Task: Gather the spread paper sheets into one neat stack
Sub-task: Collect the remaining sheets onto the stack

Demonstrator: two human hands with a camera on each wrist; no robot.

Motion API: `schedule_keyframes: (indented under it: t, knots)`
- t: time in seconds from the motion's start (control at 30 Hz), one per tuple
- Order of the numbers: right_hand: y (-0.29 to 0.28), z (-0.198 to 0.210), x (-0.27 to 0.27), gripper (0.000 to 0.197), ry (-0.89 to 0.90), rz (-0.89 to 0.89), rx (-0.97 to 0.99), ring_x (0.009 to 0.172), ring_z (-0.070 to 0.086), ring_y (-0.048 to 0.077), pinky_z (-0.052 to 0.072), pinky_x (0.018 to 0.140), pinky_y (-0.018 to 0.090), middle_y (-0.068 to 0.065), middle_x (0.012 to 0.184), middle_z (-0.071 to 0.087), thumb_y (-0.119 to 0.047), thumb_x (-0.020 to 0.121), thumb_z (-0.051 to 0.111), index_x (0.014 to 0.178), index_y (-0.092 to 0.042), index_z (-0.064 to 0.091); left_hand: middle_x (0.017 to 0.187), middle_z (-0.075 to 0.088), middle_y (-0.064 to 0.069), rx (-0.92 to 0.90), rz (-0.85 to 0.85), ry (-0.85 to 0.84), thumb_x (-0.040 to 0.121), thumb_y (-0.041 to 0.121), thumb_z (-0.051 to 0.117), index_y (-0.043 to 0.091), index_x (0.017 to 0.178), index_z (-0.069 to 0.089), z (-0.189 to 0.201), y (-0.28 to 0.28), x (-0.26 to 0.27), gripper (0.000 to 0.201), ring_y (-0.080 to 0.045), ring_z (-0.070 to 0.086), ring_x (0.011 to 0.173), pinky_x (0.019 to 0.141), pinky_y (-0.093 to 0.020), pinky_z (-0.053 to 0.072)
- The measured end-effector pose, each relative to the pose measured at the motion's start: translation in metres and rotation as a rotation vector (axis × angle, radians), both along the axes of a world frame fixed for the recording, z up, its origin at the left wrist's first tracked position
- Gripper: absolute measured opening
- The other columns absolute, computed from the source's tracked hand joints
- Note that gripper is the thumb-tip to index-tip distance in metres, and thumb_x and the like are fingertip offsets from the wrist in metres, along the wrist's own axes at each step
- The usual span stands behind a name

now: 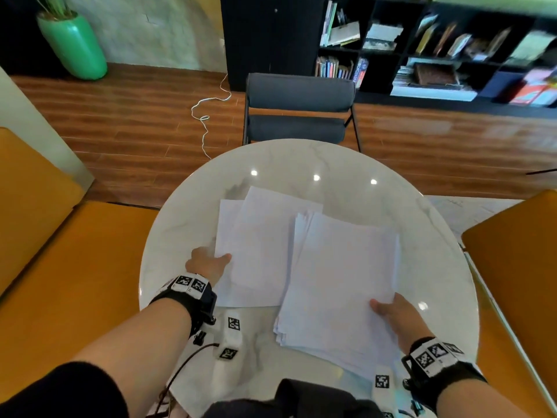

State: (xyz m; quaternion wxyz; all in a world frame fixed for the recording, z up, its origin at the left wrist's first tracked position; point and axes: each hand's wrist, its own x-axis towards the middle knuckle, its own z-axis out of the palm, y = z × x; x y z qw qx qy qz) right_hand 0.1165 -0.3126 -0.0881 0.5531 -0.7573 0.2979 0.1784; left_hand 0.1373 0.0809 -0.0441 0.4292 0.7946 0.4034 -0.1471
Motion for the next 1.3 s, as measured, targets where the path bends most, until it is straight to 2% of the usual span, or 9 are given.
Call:
schedule_keyframes:
  t: [0.27, 0.43, 0.53, 0.67, 0.77, 0.97, 1.17, 1.23, 1.3]
  knots:
    - [-0.007, 0.008, 0.004, 0.034, 0.058, 0.101, 0.029, 0.096, 0.068, 0.036, 0.050, 0.094, 0.054, 0.015, 0.105, 0.072, -0.020, 0.084, 0.069, 0.113, -0.004, 0.061, 0.136, 0.055, -0.017, 0.120, -0.382, -0.053, 0.096, 0.016, 0.044, 0.004, 0.131, 0.052, 0.017, -0.023, -0.002, 0.038, -0.034, 0.052, 0.121, 0.095, -0.030, 0.039]
    - [0.000, 0.012, 0.009, 0.022, 0.032, 0.137, -0.129, 0.101, 0.060, 0.034, 0.047, 0.095, 0.045, 0.017, 0.110, 0.065, -0.018, 0.090, 0.061, 0.108, -0.005, 0.058, 0.141, 0.051, -0.018, 0.207, -0.354, -0.204, 0.098, 0.020, 0.045, 0.006, 0.136, 0.047, 0.058, -0.014, 0.009, 0.041, -0.036, 0.047, 0.128, 0.106, -0.035, 0.034]
    - [0.003, 0.013, 0.010, 0.031, 0.040, 0.167, -0.235, 0.106, 0.057, 0.036, 0.045, 0.098, 0.045, 0.019, 0.115, 0.062, -0.021, 0.094, 0.056, 0.116, 0.000, 0.056, 0.133, 0.057, -0.016, 0.241, -0.286, -0.316, 0.098, 0.022, 0.043, 0.009, 0.133, 0.049, 0.092, -0.008, 0.018, 0.037, -0.036, 0.052, 0.122, 0.102, -0.040, 0.039]
    - [0.008, 0.019, 0.010, 0.036, 0.056, 0.202, -0.307, 0.113, 0.056, 0.039, 0.043, 0.097, 0.041, 0.025, 0.123, 0.060, -0.021, 0.094, 0.054, 0.121, 0.004, 0.054, 0.127, 0.060, -0.005, 0.144, -0.167, -0.507, 0.097, 0.019, 0.044, 0.014, 0.133, 0.051, 0.139, -0.002, 0.028, 0.036, -0.026, 0.054, 0.115, 0.092, -0.033, 0.039]
    - [0.012, 0.025, 0.009, 0.039, 0.080, 0.234, -0.356, 0.116, 0.054, 0.040, 0.040, 0.094, 0.038, 0.026, 0.126, 0.058, -0.019, 0.094, 0.053, 0.124, 0.005, 0.052, 0.128, 0.061, -0.003, 0.020, -0.133, -0.566, 0.095, 0.023, 0.047, 0.020, 0.129, 0.055, 0.152, -0.005, 0.030, 0.035, -0.025, 0.057, 0.113, 0.098, -0.036, 0.044]
    - [0.011, 0.033, 0.004, 0.037, 0.094, 0.279, -0.354, 0.113, 0.055, 0.040, 0.044, 0.094, 0.041, 0.027, 0.125, 0.058, -0.015, 0.093, 0.051, 0.124, 0.006, 0.051, 0.113, 0.066, -0.002, -0.055, -0.371, -0.382, 0.092, 0.029, 0.046, 0.025, 0.126, 0.055, 0.118, -0.050, 0.011, 0.035, -0.026, 0.063, 0.100, 0.092, -0.040, 0.051]
    - [0.008, 0.038, -0.007, 0.036, 0.097, 0.212, -0.248, 0.110, 0.055, 0.038, 0.046, 0.086, 0.036, 0.026, 0.125, 0.056, -0.017, 0.099, 0.043, 0.125, 0.007, 0.050, 0.140, 0.053, -0.013, -0.053, -0.592, -0.137, 0.095, 0.020, 0.049, 0.010, 0.137, 0.046, 0.055, -0.091, -0.020, 0.043, -0.031, 0.051, 0.126, 0.104, -0.035, 0.040]
    - [0.007, 0.038, -0.009, 0.039, 0.082, 0.159, -0.192, 0.095, 0.057, 0.034, 0.051, 0.077, 0.036, 0.024, 0.114, 0.059, -0.025, 0.100, 0.040, 0.116, 0.007, 0.054, 0.150, 0.042, -0.013, -0.017, -0.675, -0.032, 0.095, 0.025, 0.052, 0.008, 0.145, 0.034, 0.039, -0.098, -0.026, 0.056, -0.030, 0.042, 0.136, 0.109, -0.035, 0.035]
    - [0.003, 0.031, -0.006, 0.043, 0.084, 0.031, -0.096, 0.089, 0.060, 0.035, 0.053, 0.084, 0.044, 0.023, 0.102, 0.061, -0.038, 0.098, 0.039, 0.097, 0.000, 0.059, 0.153, 0.036, -0.013, -0.009, -0.703, 0.070, 0.092, 0.031, 0.056, 0.009, 0.149, 0.025, 0.029, -0.103, -0.026, 0.068, -0.029, 0.040, 0.138, 0.110, -0.036, 0.035]
